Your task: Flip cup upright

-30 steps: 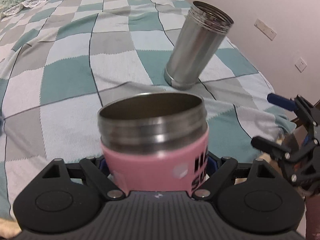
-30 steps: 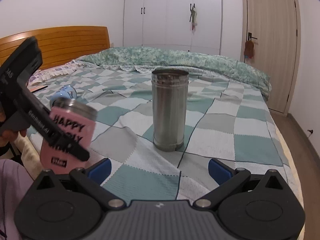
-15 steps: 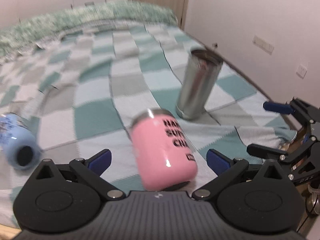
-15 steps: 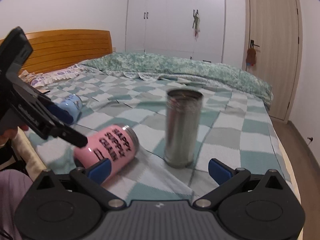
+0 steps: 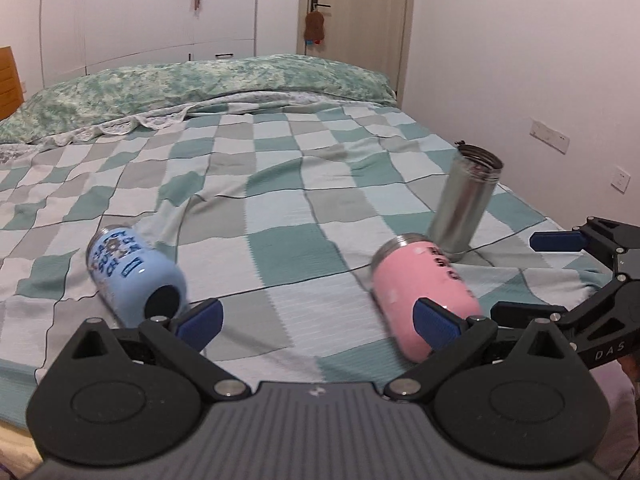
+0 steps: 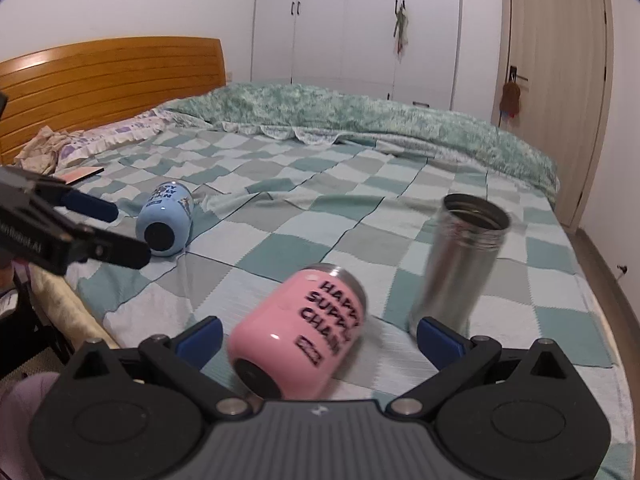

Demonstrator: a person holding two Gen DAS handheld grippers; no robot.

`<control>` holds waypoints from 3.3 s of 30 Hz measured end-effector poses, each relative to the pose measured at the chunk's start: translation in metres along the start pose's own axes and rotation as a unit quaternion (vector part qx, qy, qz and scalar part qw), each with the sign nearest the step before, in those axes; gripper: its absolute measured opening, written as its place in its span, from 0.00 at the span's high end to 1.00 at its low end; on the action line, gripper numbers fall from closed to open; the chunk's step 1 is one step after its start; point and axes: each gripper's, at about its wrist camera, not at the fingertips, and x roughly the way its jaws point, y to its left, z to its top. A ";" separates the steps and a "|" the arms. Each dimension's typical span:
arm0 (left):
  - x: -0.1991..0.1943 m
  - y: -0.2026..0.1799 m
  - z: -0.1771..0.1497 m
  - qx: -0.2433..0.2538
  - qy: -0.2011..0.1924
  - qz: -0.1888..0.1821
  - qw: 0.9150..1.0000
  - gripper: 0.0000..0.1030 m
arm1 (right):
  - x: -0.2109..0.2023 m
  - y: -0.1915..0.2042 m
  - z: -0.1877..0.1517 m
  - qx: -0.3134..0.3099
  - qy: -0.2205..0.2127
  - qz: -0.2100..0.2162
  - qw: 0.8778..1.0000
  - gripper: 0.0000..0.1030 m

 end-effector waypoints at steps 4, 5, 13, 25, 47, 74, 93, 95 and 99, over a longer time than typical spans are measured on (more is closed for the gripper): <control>0.007 0.013 -0.007 0.001 -0.007 0.008 1.000 0.00 | 0.013 0.013 0.008 0.011 0.015 -0.014 1.000 0.00; 0.009 0.016 -0.009 0.002 -0.009 0.009 1.000 0.00 | 0.017 0.016 0.010 0.015 0.019 -0.019 1.000 0.00; 0.035 0.030 -0.023 0.010 -0.013 0.012 1.000 0.00 | 0.048 0.019 0.019 0.046 0.058 -0.043 0.996 0.00; 0.064 0.042 -0.032 0.022 -0.011 0.009 1.000 0.00 | 0.105 0.015 0.034 0.090 0.131 -0.064 0.985 0.01; 0.084 0.050 -0.032 0.021 -0.007 0.000 1.000 0.00 | 0.172 0.007 0.044 0.119 0.247 -0.098 0.957 0.15; 0.068 0.044 -0.026 -0.001 -0.042 0.006 0.999 0.00 | 0.108 0.018 0.033 0.021 -0.068 -0.082 0.994 0.18; 0.080 0.043 -0.026 -0.006 -0.043 0.017 0.999 0.00 | 0.150 0.016 0.026 -0.011 -0.074 -0.101 0.992 0.17; 0.076 0.042 -0.025 -0.005 -0.047 0.017 0.999 0.00 | 0.143 0.016 0.024 -0.002 -0.079 -0.087 0.993 0.12; 0.061 0.037 -0.026 -0.002 -0.058 0.026 0.998 0.00 | 0.120 0.018 0.019 0.001 -0.102 -0.074 0.992 0.03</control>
